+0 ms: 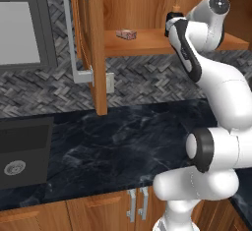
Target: Locate and retrieve the bar soap and soap dispenser from the cabinet. Place them next to the sink.
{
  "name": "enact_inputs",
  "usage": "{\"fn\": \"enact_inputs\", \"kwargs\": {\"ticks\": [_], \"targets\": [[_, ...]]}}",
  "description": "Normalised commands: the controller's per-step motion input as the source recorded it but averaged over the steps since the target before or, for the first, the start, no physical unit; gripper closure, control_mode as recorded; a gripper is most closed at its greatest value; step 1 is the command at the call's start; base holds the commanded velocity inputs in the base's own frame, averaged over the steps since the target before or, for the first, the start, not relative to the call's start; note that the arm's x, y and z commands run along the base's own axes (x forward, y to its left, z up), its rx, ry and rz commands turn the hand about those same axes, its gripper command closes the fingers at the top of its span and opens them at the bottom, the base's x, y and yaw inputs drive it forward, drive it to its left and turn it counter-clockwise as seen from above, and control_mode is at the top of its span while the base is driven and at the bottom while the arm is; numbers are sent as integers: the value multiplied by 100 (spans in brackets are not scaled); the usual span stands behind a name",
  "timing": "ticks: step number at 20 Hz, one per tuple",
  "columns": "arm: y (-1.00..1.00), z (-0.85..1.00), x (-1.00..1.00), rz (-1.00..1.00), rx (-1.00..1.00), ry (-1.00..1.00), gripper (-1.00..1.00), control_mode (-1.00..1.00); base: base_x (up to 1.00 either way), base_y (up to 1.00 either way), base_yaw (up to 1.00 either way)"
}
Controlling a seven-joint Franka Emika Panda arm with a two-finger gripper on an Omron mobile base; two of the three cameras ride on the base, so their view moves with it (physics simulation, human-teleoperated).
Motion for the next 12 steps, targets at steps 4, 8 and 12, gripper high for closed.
{"fn": "enact_inputs", "kwargs": {"ticks": [4, 8, 12], "targets": [[0, -1, 42, 0, 0, 0, -100, -100, 0, 0, 0], [0, -2, 39, 0, 0, -1, -100, -100, 0, 0, 0], [0, -5, 37, 0, 0, -2, -100, -100, 0, 0, 0]]}}
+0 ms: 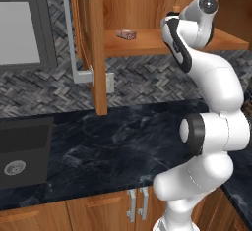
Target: Locate and retrieve the bar soap and soap dispenser from the cabinet. Place them next to the sink.
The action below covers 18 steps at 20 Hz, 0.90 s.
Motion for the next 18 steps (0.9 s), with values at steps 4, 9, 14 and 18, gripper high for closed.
{"fn": "enact_inputs", "kwargs": {"ticks": [4, 9, 14, 18], "targets": [[-3, -6, 32, 0, 0, -2, -100, -100, 0, 0, 0], [-9, -8, 27, 0, 0, -1, -100, -100, 0, 0, 0], [-3, -7, 16, 0, 0, 0, -100, -100, 0, 0, 0], [0, -6, 29, 0, 0, 0, -100, -100, 0, 0, 0]]}}
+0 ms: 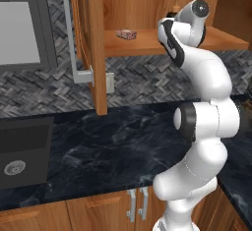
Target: Locate and retrieve the bar soap and soap dispenser from the cabinet. Place them next to the sink.
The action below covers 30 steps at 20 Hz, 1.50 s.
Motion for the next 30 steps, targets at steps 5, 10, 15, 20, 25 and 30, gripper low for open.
{"fn": "enact_inputs", "kwargs": {"ticks": [5, 10, 15, 20, 25, 30], "targets": [[-2, -5, 32, 0, 0, 0, -100, -100, 0, 0, 0], [0, -5, 18, 0, 0, 0, 100, -100, 0, 0, 0], [0, -1, -10, -1, 0, 0, 100, -100, 0, 0, 0], [14, 0, -57, -4, 0, -5, 100, -100, 0, 0, 0], [25, 2, -78, -4, 0, -4, 100, -100, 0, 0, 0], [23, 6, -96, -4, 4, 0, 100, -100, 0, 0, 0]]}}
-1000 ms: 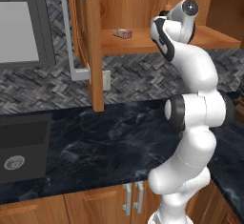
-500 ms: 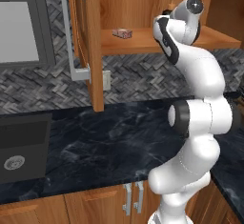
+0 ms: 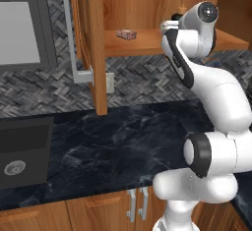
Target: Locate and retrieve the bar soap and soap dispenser from the cabinet. Place them next to the sink.
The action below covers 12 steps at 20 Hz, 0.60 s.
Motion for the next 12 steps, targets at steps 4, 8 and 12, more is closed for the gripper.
{"fn": "enact_inputs", "kwargs": {"ticks": [4, 8, 12], "targets": [[17, 34, -88, -3, 10, 0, 100, -100, 0, 0, 0], [27, 14, -71, 0, 4, 0, 100, -100, 0, 0, 0], [23, -1, -86, 5, 0, 2, 100, -100, 0, 0, 0]]}}
